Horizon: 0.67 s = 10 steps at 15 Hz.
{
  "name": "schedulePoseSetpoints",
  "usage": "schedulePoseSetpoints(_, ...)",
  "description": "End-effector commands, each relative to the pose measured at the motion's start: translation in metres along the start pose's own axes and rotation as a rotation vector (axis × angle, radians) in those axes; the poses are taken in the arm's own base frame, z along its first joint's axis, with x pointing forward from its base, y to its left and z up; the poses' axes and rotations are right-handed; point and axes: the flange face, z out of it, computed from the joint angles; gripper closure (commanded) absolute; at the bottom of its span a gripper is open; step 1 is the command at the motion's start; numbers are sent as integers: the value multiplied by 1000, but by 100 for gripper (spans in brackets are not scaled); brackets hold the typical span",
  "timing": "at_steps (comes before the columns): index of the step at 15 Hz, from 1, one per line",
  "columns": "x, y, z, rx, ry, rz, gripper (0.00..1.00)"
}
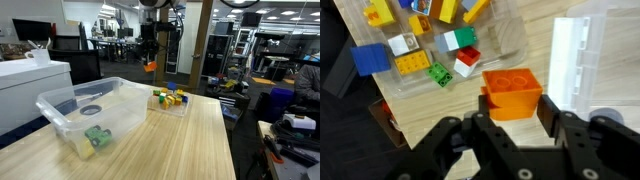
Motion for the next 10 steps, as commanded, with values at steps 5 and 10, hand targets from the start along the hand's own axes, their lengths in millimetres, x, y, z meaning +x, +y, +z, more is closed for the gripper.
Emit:
schedulePoseSetpoints(5,-11,48,84,36,-135,294,23)
schedulePoseSetpoints(10,-6,10,79,37,-133,271,0)
